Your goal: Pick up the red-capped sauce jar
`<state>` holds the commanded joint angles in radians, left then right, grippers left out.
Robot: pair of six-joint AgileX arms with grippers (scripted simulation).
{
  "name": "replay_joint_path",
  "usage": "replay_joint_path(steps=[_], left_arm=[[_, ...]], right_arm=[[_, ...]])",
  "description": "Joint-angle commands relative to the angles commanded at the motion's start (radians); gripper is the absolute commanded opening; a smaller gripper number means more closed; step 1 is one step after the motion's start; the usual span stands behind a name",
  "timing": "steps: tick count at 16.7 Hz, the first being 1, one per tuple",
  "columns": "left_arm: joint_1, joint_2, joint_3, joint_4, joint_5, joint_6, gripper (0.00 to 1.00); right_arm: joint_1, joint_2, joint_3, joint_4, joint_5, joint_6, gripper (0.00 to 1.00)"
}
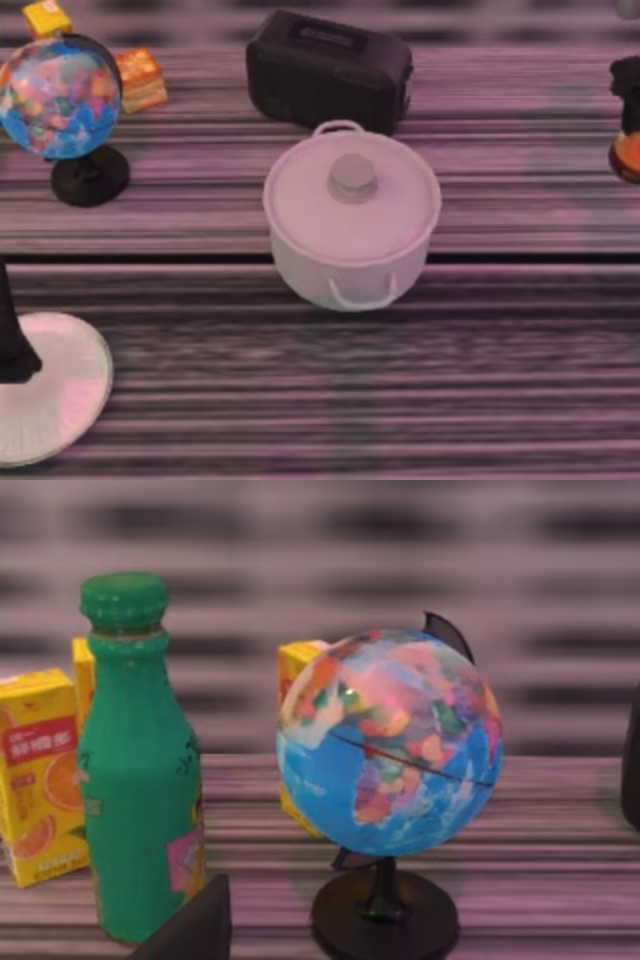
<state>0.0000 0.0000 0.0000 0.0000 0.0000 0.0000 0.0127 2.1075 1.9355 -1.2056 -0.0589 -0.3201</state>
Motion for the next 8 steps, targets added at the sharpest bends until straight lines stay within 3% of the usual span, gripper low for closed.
replay_joint_path(steps=[4, 8], left_arm=[[0.0, 0.0, 0.0, 0.0, 0.0, 0.0, 1.0], [0.0, 0.0, 0.0, 0.0, 0.0, 0.0, 1.0]], right_arm=[[0.014, -0.003, -0.017, 0.016, 0.008, 0.039, 0.0], [0.101, -0.026, -0.113, 0.085, 0.042, 0.229, 0.0]])
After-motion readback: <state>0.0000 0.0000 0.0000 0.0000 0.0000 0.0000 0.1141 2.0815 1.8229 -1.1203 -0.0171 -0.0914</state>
